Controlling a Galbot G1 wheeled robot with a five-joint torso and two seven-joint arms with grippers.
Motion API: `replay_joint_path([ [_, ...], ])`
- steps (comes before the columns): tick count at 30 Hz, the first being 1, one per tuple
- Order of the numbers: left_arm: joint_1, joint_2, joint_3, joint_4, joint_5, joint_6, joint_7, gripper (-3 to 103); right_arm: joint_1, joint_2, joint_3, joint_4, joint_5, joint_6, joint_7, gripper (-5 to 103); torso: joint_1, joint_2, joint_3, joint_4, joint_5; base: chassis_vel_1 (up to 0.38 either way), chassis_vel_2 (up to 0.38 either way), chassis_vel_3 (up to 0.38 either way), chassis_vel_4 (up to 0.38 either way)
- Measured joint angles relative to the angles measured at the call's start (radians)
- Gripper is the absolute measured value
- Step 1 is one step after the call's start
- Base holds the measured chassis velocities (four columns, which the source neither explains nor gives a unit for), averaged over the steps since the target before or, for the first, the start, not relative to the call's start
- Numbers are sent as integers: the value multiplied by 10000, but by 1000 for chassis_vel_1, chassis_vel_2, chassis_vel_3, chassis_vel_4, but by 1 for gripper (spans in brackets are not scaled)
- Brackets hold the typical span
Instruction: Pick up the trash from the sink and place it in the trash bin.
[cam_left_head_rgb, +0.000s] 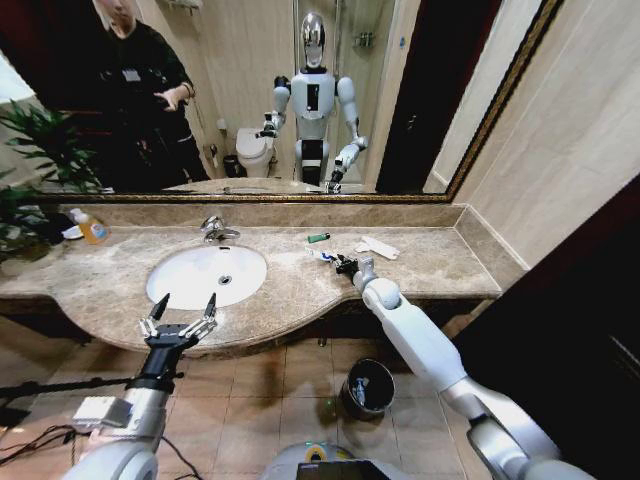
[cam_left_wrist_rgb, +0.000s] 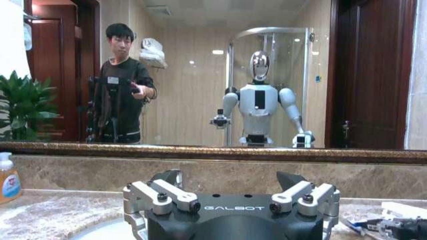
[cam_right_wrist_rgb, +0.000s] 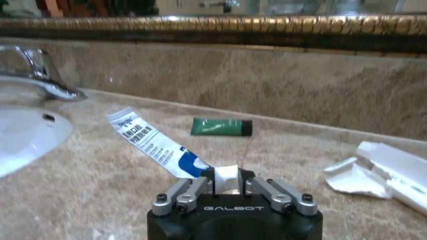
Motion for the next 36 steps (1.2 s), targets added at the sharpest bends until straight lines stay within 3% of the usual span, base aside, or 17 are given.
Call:
replay_joint_path([
  [12,0,0,0,0,0,0,0,100,-1070,-570,658,1867,219,-77,136,20,-1,1,-1,0,-1,0,0,0,0],
  [20,0,0,-1,0,1,0,1,100,-3204,-1596,1899,3780,413,-262,-70,20,0,0,-1,-3,3,0,0,0,0],
  [26,0,0,1,1,0,0,0,100,-5573,-2484,3191,6194,749,-209,89,20,-2,-1,-2,1,2,0,0,0,0],
  [29,-1,1,0,0,0,0,0,100,-6540,-2526,3771,6763,749,-210,50,20,-1,0,-2,-2,1,0,0,0,0],
  [36,0,1,0,0,1,0,0,100,-8883,-1791,4941,7242,145,268,-271,20,-1,0,-1,-2,1,0,0,0,0],
])
